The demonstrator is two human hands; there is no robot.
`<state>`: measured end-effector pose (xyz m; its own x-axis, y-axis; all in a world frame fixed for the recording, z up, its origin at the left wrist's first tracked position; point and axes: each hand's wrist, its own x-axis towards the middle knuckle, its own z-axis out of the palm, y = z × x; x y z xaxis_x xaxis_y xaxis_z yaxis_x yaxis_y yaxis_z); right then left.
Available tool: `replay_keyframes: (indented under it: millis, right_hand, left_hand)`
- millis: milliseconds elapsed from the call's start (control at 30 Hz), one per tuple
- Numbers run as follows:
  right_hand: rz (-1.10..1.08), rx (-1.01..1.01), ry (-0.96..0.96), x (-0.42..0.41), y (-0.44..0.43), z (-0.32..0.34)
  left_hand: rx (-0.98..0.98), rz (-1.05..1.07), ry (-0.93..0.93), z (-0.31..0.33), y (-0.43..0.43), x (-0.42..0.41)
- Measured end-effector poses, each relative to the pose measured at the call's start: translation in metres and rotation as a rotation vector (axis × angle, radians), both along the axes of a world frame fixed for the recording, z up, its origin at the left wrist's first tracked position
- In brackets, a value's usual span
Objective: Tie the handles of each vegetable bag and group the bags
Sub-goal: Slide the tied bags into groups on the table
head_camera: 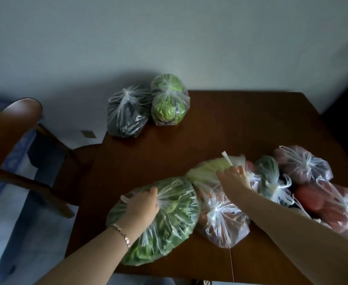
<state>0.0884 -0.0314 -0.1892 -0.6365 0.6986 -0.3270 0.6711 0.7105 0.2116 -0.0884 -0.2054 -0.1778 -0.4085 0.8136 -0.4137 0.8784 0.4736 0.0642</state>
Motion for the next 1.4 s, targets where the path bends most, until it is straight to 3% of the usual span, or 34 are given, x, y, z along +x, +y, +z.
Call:
replay_keyframes:
  millis: [200,467,767,933,1067,1167,1267,1333,1400]
  right_hand:
    - [-0.171,-0.074,0.145,-0.045,0.011,0.029]
    - [-0.49,-0.391,0.473,-0.14,0.013,0.058]
    - [-0.959,-0.657,0.891,-0.251,0.03,0.035]
    - [-0.919,-0.779,1.07,-0.279,0.025,0.024]
    - [-0.855,-0.619,1.077,-0.27,0.009,0.007]
    - [-1.182,-0.478,0.945,-0.265,-0.001,-0.01]
    - [-1.467,-0.626,0.842,-0.265,-0.003,-0.037]
    - [-1.398,-0.772,0.793,-0.269,-0.007,-0.052]
    - [-1.31,-0.778,0.744,-0.279,-0.012,-0.062]
  left_hand:
    - [0.2,0.28,-0.159,0.009,0.003,-0.036]
    - [0.419,0.527,-0.275,0.022,0.009,-0.126]
    - [0.381,0.573,-0.344,-0.002,0.027,-0.217]
    - [0.328,0.531,-0.388,-0.01,0.034,-0.233]
    - [0.282,0.515,-0.439,-0.016,0.036,-0.237]
    - [0.265,0.51,-0.496,-0.017,0.038,-0.237]
    - [0.27,0.5,-0.547,-0.023,0.037,-0.24]
    - [0.274,0.479,-0.56,-0.027,0.037,-0.242]
    - [0.259,0.458,-0.542,-0.029,0.037,-0.244]
